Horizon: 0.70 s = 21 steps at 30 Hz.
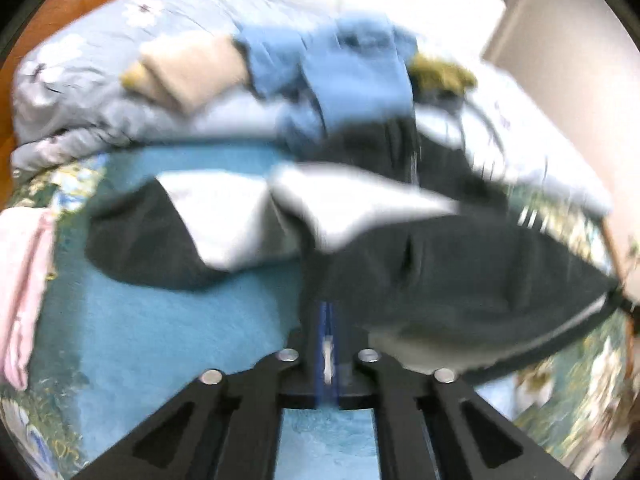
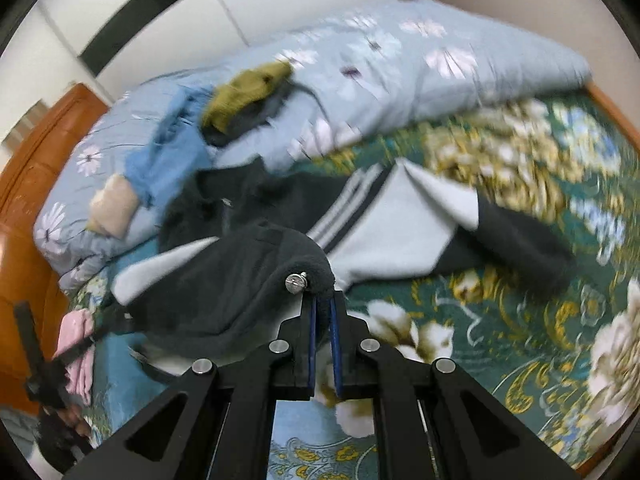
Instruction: Fold clothes
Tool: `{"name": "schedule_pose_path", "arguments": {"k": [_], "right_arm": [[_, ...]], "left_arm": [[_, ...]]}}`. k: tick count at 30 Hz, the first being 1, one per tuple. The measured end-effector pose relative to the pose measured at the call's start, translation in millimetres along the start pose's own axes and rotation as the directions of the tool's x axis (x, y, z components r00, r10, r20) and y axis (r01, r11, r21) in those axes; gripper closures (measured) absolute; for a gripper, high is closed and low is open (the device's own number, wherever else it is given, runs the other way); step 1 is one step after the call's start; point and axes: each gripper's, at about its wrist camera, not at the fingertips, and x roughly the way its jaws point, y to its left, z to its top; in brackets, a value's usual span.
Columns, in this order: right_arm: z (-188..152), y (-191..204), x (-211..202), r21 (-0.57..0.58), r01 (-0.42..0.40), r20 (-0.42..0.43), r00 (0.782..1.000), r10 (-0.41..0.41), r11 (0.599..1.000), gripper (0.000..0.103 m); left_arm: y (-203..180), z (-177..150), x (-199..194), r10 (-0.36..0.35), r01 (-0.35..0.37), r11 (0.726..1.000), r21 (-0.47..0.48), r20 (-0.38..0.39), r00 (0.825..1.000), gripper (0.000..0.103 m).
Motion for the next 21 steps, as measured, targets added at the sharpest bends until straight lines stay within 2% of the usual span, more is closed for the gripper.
{"name": "schedule_pose_path", "arguments": {"k": [4,7,8,9,10,11,12,14,16,17,19,20,21], "right_arm": [[-1.1,14.5,-11.6,-0.072,-0.006,-0.022,1.0,0.005,0.997,0.097],[-6.9,13.5,-4.7,-0.071,-0.008,-0.056,0.998,0.004,0.997,0.097],[-8.2,12.6,-2.6,-0.068,-0.008,-0.062,0.998,0.004,0.998,0.097],[-9.2,12.0,-1.0,-0.066,-0.009,-0.063,0.998,0.005,0.998,0.097],[-10.2,11.3,0.6,-0.063,-0.009,-0.064,0.998,0.005,0.998,0.097],[-11.0,10.6,1.9,-0.062,-0.01,-0.065,0.998,0.006,0.998,0.097],[-11.4,10.0,3.1,-0.064,-0.009,-0.066,0.998,0.005,0.998,0.097],[-12.6,8.8,6.3,-0.073,-0.004,-0.07,0.998,-0.001,0.997,0.097],[-14.5,6.7,9.6,-0.078,0.002,-0.076,0.997,-0.008,0.997,0.097],[-15.8,4.9,11.5,-0.077,0.004,-0.078,0.997,-0.01,0.997,0.097],[-19.2,-0.2,15.6,-0.066,0.005,-0.083,0.996,-0.011,0.998,0.097],[-21.0,-3.2,17.6,-0.056,0.006,-0.086,0.996,-0.011,0.998,0.097],[-22.8,-6.2,19.6,-0.047,0.007,-0.089,0.996,-0.011,0.999,0.097]], "left_arm": [[13.4,10.8,-27.5,-0.02,0.02,0.999,-0.026,0.012,1.0,0.102],[9.7,-8.2,-16.0,-0.048,0.049,0.999,0.016,-0.045,0.998,0.099],[6.7,-16.1,-9.8,-0.048,0.051,0.998,0.042,-0.068,0.997,0.094],[2.4,-25.6,-4.6,-0.039,0.045,0.996,0.072,-0.081,0.996,0.087],[-2.8,-35.7,2.0,-0.03,0.04,0.993,0.107,-0.093,0.995,0.06],[-8.6,-43.9,10.4,-0.021,0.036,0.99,0.139,-0.107,0.994,0.028],[-14.9,-52.3,17.3,-0.017,0.037,0.985,0.169,-0.118,0.993,0.021],[-31.2,-72.9,30.9,0.012,0.024,0.961,0.275,-0.128,0.992,0.019],[-47.4,-92.5,49.3,0.075,-0.008,0.914,0.405,-0.15,0.986,0.018],[-55.5,-104.1,61.1,0.112,-0.023,0.876,0.482,-0.157,0.981,0.018],[-69.9,-128.6,81.0,0.189,-0.057,0.766,0.64,-0.139,0.972,0.018],[-76.6,-140.6,90.3,0.224,-0.073,0.701,0.709,-0.122,0.967,0.018],[-80.5,-147.8,95.6,0.24,-0.086,0.657,0.749,-0.1,0.966,0.018]]}}
